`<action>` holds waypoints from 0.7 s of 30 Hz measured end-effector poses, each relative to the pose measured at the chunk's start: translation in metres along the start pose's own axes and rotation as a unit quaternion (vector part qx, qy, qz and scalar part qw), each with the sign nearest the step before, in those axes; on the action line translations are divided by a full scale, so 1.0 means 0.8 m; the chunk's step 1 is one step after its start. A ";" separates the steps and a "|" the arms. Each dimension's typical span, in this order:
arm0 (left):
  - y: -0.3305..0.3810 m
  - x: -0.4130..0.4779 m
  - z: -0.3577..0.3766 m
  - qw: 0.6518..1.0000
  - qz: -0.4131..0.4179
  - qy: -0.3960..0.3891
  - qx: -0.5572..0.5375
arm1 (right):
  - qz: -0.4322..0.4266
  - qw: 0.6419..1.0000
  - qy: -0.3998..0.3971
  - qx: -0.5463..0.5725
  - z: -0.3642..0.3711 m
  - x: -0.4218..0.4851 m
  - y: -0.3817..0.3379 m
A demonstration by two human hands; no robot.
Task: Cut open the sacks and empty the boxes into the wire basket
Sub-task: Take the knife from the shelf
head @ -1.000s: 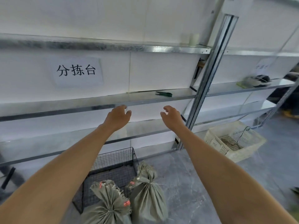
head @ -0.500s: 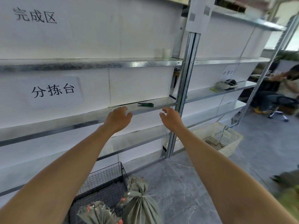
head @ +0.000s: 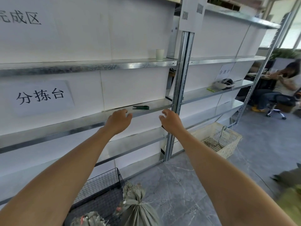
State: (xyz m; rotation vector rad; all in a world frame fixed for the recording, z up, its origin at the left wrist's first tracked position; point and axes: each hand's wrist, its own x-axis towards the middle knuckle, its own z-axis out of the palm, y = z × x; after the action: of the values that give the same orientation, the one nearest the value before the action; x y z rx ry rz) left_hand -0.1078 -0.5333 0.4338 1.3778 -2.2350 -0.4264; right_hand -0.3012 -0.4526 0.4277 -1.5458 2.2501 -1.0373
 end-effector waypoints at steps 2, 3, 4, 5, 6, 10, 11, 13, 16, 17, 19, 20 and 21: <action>0.010 0.015 0.004 1.000 -0.011 0.004 -0.011 | -0.010 1.000 0.002 0.001 -0.007 0.015 0.008; 0.015 0.025 0.007 1.000 -0.014 0.008 -0.013 | -0.016 1.000 0.002 0.004 -0.012 0.025 0.013; 0.020 0.034 0.010 1.000 -0.017 0.015 -0.014 | -0.022 1.000 0.002 0.009 -0.017 0.035 0.019; 0.026 0.044 0.015 0.999 -0.022 0.022 -0.013 | -0.028 1.000 -0.001 0.015 -0.022 0.047 0.025; 0.032 0.054 0.020 0.999 -0.029 0.025 -0.012 | -0.032 0.999 -0.006 0.020 -0.027 0.060 0.032; 0.061 0.092 0.043 0.998 -0.054 0.033 0.003 | -0.042 0.999 -0.021 0.017 -0.048 0.116 0.062; 0.069 0.101 0.048 0.997 -0.060 0.037 0.007 | -0.047 0.998 -0.025 0.016 -0.052 0.130 0.069; 0.083 0.122 0.057 0.996 -0.070 0.051 0.017 | -0.065 0.997 -0.035 0.017 -0.058 0.156 0.085; 0.101 0.149 0.074 0.994 -0.088 0.066 0.026 | -0.088 0.994 -0.057 0.021 -0.065 0.193 0.109; 0.105 0.156 0.081 0.993 -0.095 0.068 0.030 | -0.094 0.993 -0.064 0.021 -0.068 0.204 0.117; 0.109 0.167 0.095 0.990 -0.112 0.072 0.039 | -0.104 0.992 -0.075 0.017 -0.072 0.225 0.131; 0.110 0.171 0.103 0.989 -0.119 0.072 0.046 | -0.108 0.991 -0.080 0.016 -0.073 0.235 0.139; 0.109 0.175 0.109 0.988 -0.125 0.069 0.053 | -0.111 0.990 -0.086 0.016 -0.074 0.244 0.145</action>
State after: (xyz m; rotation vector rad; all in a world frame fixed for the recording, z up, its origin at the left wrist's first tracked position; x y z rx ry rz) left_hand -0.2741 -0.6184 0.4364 1.6988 -2.0074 -0.2880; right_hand -0.5001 -0.5774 0.4338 -1.8291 1.9729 -0.9467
